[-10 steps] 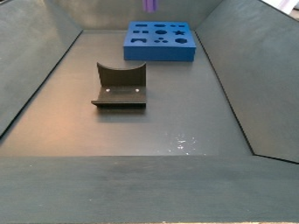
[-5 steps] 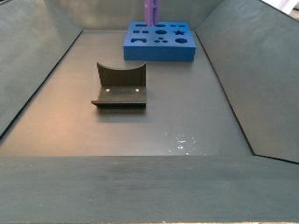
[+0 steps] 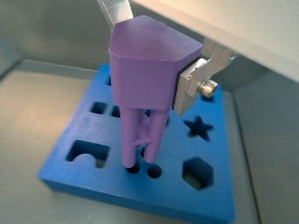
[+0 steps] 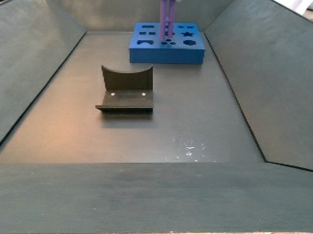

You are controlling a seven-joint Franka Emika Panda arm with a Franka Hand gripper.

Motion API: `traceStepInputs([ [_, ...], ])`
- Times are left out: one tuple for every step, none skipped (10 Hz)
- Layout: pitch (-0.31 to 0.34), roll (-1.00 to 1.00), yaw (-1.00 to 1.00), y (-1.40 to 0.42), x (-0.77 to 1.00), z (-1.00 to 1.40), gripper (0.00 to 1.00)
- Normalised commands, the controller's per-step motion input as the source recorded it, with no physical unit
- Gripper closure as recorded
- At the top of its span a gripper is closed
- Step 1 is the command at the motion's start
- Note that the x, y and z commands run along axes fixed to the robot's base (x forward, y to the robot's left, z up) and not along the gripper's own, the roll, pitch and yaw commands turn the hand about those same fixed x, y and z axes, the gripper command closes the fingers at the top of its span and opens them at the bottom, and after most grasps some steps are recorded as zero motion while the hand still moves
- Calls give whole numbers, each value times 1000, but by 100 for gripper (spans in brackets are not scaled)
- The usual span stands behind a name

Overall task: Pick up the 3 prong object. Move up. Rotate the 3 prong object. Place the 3 prong object on the fixture. Regrasp the 3 prong object. Move to above the board. Insert the 3 prong object.
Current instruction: Insert the 3 prong object.

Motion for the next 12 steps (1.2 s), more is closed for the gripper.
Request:
traceStepInputs([
  [-89,-169,-797,0,-237,-260,100],
  [-66,-159,-843,0,-140,-203,100],
  [-31,-140,-829,0,-189,-254,100],
  [0,-101,-746,23,-249,-249,100],
  [0,-81,-669,140,-297,-271,100],
  [0,-87,-557,123,-260,-223,100],
  [0,-89,-129,51,0,-149,100],
  [0,-81,-26,0,143,-229,100],
  [96,-120,-49,0,400,-331,100],
  [80,-131,-106,89,246,-400,100],
  [133,-136,-189,137,297,-411,100],
  [143,-87,-194,200,169,-440,100],
])
